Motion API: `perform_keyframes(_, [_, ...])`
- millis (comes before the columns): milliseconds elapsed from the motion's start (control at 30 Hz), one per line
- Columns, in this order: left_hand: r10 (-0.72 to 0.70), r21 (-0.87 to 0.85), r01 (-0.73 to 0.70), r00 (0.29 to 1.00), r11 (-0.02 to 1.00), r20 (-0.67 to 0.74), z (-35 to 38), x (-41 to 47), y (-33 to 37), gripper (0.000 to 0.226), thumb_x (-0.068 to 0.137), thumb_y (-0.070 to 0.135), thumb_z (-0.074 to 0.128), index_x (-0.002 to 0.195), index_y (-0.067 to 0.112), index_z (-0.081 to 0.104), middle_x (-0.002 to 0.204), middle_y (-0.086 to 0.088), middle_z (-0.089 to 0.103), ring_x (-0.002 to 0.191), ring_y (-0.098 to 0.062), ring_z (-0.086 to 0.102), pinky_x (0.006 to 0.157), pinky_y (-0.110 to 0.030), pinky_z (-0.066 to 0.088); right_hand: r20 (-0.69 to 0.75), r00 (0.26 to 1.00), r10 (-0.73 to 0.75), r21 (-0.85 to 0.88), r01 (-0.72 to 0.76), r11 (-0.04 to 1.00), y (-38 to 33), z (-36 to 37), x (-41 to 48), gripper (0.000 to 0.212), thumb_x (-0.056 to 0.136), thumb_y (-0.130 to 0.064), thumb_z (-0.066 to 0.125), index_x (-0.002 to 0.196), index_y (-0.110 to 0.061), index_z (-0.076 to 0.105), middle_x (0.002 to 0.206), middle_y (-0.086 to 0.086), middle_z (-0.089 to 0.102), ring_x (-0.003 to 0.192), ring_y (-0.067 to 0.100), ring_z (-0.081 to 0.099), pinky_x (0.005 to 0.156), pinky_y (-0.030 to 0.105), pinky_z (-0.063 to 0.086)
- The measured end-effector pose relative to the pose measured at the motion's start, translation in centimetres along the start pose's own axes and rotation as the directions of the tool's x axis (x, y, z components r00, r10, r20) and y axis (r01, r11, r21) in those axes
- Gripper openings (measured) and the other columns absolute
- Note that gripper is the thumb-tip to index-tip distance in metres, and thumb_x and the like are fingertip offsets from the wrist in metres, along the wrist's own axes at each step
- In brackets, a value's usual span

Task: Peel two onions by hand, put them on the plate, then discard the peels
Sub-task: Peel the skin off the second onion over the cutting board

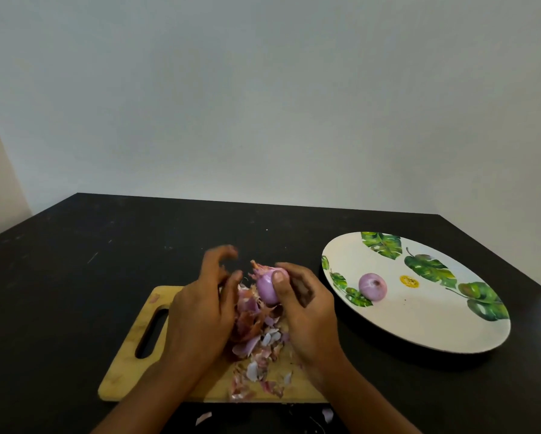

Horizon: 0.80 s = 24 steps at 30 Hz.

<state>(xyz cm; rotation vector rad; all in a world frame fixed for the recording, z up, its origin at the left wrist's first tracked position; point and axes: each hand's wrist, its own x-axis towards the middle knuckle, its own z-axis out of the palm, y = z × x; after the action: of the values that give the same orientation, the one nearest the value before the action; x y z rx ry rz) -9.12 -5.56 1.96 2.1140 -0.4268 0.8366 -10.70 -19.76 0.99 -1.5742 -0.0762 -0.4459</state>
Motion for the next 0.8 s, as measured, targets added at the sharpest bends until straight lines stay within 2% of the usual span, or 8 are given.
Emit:
perform_keyframes(33, [-0.006, -0.015, 0.006, 1.0, 1.0, 0.01, 0.1, 0.1, 0.2, 0.033, 0.09, 0.027, 0.055, 0.118, 0.036, 0.041, 0.078, 0.02, 0.056, 0.057, -0.008, 0.057, 0.045, -0.017, 0.044, -0.01, 1.0, -0.017, -0.021, 0.017, 1.0, -0.1, 0.0, -0.1, 0.033, 0.08, -0.045, 0.059, 0.106, -0.024, 0.065, 0.101, -0.007, 0.07, 0.096, 0.005, 0.067, 0.078, 0.017, 0.054])
perform_keyframes(100, [-0.016, -0.098, 0.019, 0.999, 0.995, 0.036, 0.4, 0.0, 0.0, 0.063, 0.085, 0.019, 0.062, 0.131, 0.041, 0.026, 0.102, 0.03, 0.05, 0.078, 0.005, 0.059, 0.059, -0.011, 0.048, -0.026, 0.999, -0.026, -0.03, 0.025, 0.999, -0.2, 0.0, -0.2, 0.037, 0.079, -0.045, 0.06, 0.108, -0.023, 0.064, 0.104, -0.007, 0.069, 0.096, 0.003, 0.066, 0.076, 0.015, 0.053])
perform_keyframes(233, [-0.04, -0.258, 0.045, 0.999, 0.965, 0.026, 0.5, -0.1, 0.5, 0.036, 0.084, 0.05, 0.049, 0.119, 0.046, 0.039, 0.105, 0.027, 0.055, 0.1, 0.015, 0.052, 0.075, 0.0, 0.041, -0.007, 1.0, -0.016, -0.003, 0.016, 1.0, -0.6, 0.0, -0.2, 0.029, 0.08, -0.044, 0.061, 0.101, -0.025, 0.064, 0.096, -0.008, 0.07, 0.092, 0.004, 0.067, 0.073, 0.016, 0.053])
perform_keyframes(367, [-0.157, -0.446, 0.203, 0.978, 0.872, 0.138, 0.3, 0.0, 1.2, 0.03, 0.083, 0.048, 0.044, 0.102, 0.028, 0.057, 0.086, 0.013, 0.066, 0.084, 0.002, 0.062, 0.07, -0.009, 0.048, 0.132, 0.991, -0.003, -0.032, 0.007, 0.999, -1.1, 0.2, -0.6, 0.027, 0.082, -0.044, 0.054, 0.095, -0.025, 0.067, 0.092, -0.013, 0.071, 0.091, 0.006, 0.067, 0.076, 0.02, 0.053])
perform_keyframes(533, [-0.197, -0.472, 0.292, 0.95, 0.832, 0.24, 0.1, 0.2, 1.2, 0.054, 0.087, 0.055, 0.049, 0.074, 0.004, 0.061, 0.067, -0.009, 0.063, 0.062, -0.021, 0.061, 0.057, -0.029, 0.05, 0.238, 0.964, 0.116, 0.029, -0.126, 0.992, -1.8, 0.8, -1.4, 0.023, 0.089, -0.036, 0.051, 0.094, -0.018, 0.064, 0.087, -0.006, 0.068, 0.081, 0.001, 0.066, 0.068, 0.016, 0.051])
perform_keyframes(633, [-0.196, -0.422, 0.31, 0.936, 0.852, 0.292, -0.1, -0.1, 1.7, 0.067, 0.089, 0.058, 0.044, 0.063, -0.001, 0.064, 0.057, -0.013, 0.063, 0.051, -0.021, 0.059, 0.05, -0.028, 0.047, 0.214, 0.947, 0.239, 0.049, -0.255, 0.966, -1.9, 0.9, -1.5, 0.014, 0.096, -0.029, 0.048, 0.098, -0.022, 0.06, 0.095, -0.006, 0.063, 0.079, -0.006, 0.064, 0.066, 0.013, 0.05])
perform_keyframes(733, [-0.258, -0.513, 0.396, 0.912, 0.762, 0.32, 0.0, -0.1, 2.7, 0.069, 0.075, 0.05, 0.049, 0.052, -0.015, 0.05, 0.045, -0.022, 0.052, 0.04, -0.024, 0.049, 0.045, -0.025, 0.042, 0.152, 0.914, 0.376, 0.096, -0.392, 0.915, -1.9, 0.9, -1.5, 0.021, 0.098, -0.035, 0.046, 0.111, -0.022, 0.057, 0.11, -0.001, 0.059, 0.102, 0.01, 0.061, 0.088, 0.026, 0.053])
perform_keyframes(800, [-0.317, -0.538, 0.416, 0.909, 0.733, 0.271, 0.1, -0.2, 3.2, 0.065, 0.07, 0.048, 0.054, 0.046, -0.012, 0.046, 0.039, -0.017, 0.047, 0.036, -0.02, 0.045, 0.048, -0.02, 0.044, 0.16, 0.859, 0.486, 0.109, -0.505, 0.856, -2.1, 1.1, -1.4, 0.026, 0.098, -0.039, 0.045, 0.11, -0.019, 0.057, 0.105, 0.003, 0.065, 0.094, 0.015, 0.066, 0.082, 0.031, 0.057])
